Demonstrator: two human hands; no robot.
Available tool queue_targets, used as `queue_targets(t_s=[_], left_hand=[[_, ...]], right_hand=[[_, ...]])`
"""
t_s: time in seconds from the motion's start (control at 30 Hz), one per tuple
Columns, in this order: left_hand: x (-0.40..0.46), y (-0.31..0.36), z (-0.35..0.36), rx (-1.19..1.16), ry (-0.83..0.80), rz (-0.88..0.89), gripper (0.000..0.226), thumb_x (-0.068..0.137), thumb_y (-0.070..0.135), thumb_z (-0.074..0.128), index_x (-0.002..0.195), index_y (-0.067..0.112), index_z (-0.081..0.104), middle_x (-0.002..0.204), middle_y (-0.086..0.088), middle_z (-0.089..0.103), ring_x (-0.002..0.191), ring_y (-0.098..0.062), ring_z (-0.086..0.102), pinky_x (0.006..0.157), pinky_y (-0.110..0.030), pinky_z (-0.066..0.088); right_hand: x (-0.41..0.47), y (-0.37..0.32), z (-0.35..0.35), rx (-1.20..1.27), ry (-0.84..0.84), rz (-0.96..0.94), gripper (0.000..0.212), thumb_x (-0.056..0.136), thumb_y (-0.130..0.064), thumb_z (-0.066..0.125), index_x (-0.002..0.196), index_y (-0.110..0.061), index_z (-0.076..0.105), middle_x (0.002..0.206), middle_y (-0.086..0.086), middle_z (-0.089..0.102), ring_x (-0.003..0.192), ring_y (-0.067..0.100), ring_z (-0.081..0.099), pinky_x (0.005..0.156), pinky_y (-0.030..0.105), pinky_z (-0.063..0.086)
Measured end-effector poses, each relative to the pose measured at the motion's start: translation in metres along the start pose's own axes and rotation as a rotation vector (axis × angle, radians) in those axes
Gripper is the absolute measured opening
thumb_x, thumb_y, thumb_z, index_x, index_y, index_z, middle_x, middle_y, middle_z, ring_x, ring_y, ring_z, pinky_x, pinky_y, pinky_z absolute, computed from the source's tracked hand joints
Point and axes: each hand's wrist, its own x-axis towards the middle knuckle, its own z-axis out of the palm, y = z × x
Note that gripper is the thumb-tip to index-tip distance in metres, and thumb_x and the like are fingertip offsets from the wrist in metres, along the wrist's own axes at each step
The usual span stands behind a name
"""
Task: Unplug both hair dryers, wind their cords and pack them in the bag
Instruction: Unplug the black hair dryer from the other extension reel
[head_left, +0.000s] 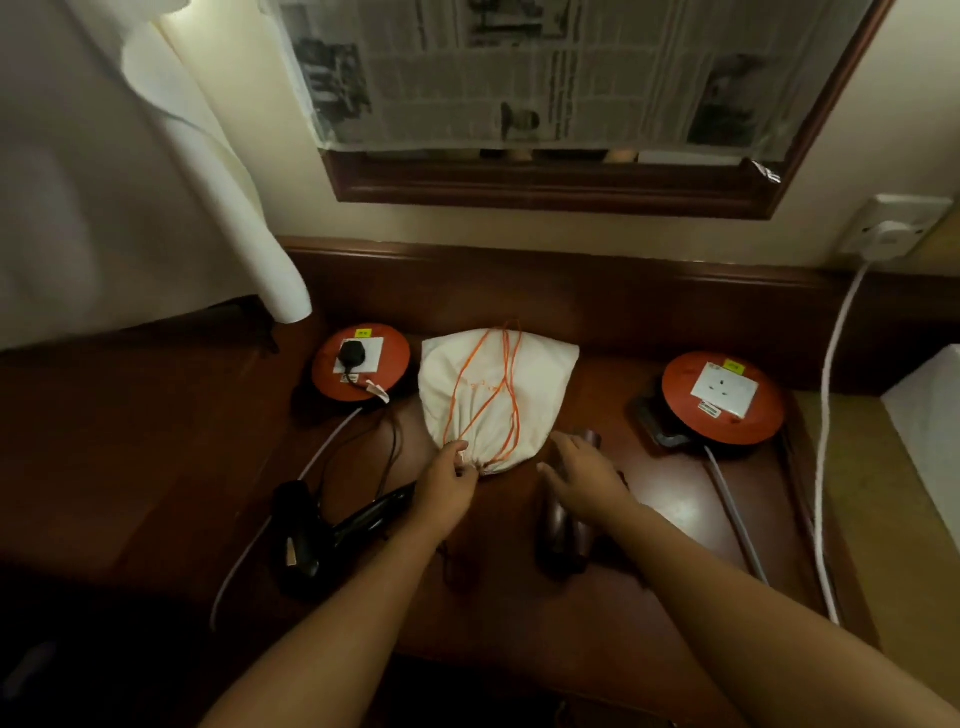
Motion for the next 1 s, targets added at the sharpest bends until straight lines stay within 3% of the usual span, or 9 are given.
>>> queue_targets(t_s=[0.13, 0.3, 0.43, 0.7, 0.9, 1.0], left_hand=[[0.028, -0.011, -0.033, -0.041, 0.039, -0.035, 0.037, 0.091, 0.013, 0.053, 0.128, 0.012, 0.056, 0.126, -0.012, 0.061, 0.113, -0.025, 0.058, 0.095, -0.035, 0.047], [0.066, -0.020, -0.085, -0.006, 0.070, -0.029, 0.036, 0.093, 0.015, 0.054, 0.129, 0.018, 0.055, 0.130, 0.000, 0.058, 0.116, -0.020, 0.055, 0.091, -0.027, 0.042], [0.105, -0.034, -0.116, -0.019, 0.049, -0.035, 0.040, 0.092, 0.017, 0.054, 0.132, 0.017, 0.053, 0.132, -0.007, 0.057, 0.120, -0.022, 0.054, 0.098, -0.032, 0.042], [0.174, -0.060, -0.158, 0.065, 0.073, 0.009, 0.036, 0.094, 0.015, 0.055, 0.129, 0.016, 0.056, 0.131, -0.007, 0.057, 0.122, -0.023, 0.052, 0.096, -0.027, 0.040], [0.211, -0.073, -0.178, 0.160, 0.121, 0.021, 0.041, 0.093, 0.017, 0.056, 0.134, 0.015, 0.053, 0.139, -0.011, 0.050, 0.130, -0.028, 0.044, 0.104, -0.034, 0.038], [0.227, -0.078, -0.186, 0.197, 0.110, 0.033, 0.044, 0.094, 0.020, 0.057, 0.136, 0.015, 0.050, 0.141, -0.011, 0.048, 0.132, -0.028, 0.043, 0.106, -0.036, 0.038]], right_hand=[[0.036, -0.034, 0.008, -0.008, 0.000, -0.038, 0.058, 0.096, -0.041, 0.048, 0.145, -0.015, 0.032, 0.143, 0.011, 0.045, 0.125, 0.028, 0.047, 0.103, 0.038, 0.039], [0.089, -0.079, 0.023, 0.001, -0.001, -0.076, 0.057, 0.097, -0.041, 0.047, 0.145, -0.013, 0.033, 0.147, 0.010, 0.041, 0.132, 0.027, 0.040, 0.105, 0.036, 0.035], [0.131, -0.108, 0.037, 0.032, 0.006, -0.082, 0.056, 0.097, -0.038, 0.048, 0.144, -0.012, 0.034, 0.146, 0.010, 0.042, 0.133, 0.025, 0.040, 0.105, 0.033, 0.033], [0.210, -0.147, 0.066, 0.068, -0.026, -0.057, 0.056, 0.096, -0.037, 0.050, 0.143, -0.011, 0.036, 0.144, 0.012, 0.044, 0.132, 0.027, 0.041, 0.106, 0.035, 0.033], [0.255, -0.171, 0.086, 0.098, -0.077, -0.062, 0.047, 0.095, -0.037, 0.051, 0.134, -0.012, 0.046, 0.131, 0.013, 0.055, 0.119, 0.030, 0.052, 0.097, 0.037, 0.041], [0.276, -0.180, 0.096, 0.091, -0.095, -0.045, 0.050, 0.095, -0.034, 0.050, 0.138, -0.011, 0.042, 0.133, 0.015, 0.051, 0.121, 0.032, 0.049, 0.099, 0.037, 0.040]])
